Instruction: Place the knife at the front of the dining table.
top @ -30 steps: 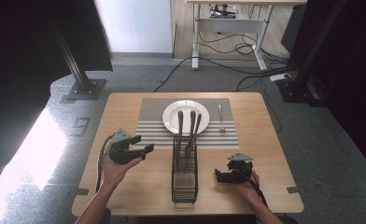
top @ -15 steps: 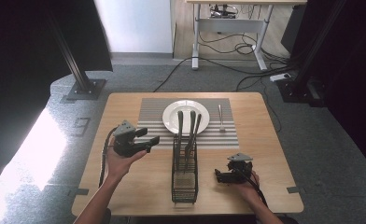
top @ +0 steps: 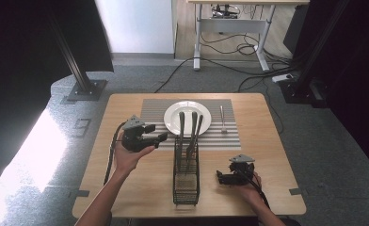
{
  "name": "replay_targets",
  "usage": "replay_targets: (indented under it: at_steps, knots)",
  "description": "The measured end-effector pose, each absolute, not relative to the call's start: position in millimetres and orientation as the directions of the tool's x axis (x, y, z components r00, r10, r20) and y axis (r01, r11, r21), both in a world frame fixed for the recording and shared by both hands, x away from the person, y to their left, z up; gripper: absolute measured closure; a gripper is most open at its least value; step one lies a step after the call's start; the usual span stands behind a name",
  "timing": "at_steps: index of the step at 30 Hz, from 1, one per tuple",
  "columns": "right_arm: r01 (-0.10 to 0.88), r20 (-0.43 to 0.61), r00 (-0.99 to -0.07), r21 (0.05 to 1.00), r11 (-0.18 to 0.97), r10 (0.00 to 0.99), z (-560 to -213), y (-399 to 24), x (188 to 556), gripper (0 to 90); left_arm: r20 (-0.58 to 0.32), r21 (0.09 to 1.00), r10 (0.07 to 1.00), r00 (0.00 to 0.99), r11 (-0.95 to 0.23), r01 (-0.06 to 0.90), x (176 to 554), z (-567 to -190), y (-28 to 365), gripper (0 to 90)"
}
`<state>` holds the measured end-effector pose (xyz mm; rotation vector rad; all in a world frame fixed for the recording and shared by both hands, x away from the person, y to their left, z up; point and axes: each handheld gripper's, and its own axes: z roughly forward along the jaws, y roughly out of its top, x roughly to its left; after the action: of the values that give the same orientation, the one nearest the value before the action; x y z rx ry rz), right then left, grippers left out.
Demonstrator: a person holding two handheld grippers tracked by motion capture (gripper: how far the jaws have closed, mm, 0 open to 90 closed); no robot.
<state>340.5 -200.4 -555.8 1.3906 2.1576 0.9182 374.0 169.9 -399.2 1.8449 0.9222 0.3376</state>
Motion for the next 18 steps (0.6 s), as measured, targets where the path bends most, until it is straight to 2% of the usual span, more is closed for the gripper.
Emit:
replay_targets:
  at_steps: [18]
  knots:
    - [0.636, 0.011, -0.419, 0.717, 0.285, 0.908, -555.7, -200.3, 340.5, 1.8, -0.181, 0.864, 0.706, 0.685, -0.218, 0.453, 388.9, -398.9, 149.7, 34.5]
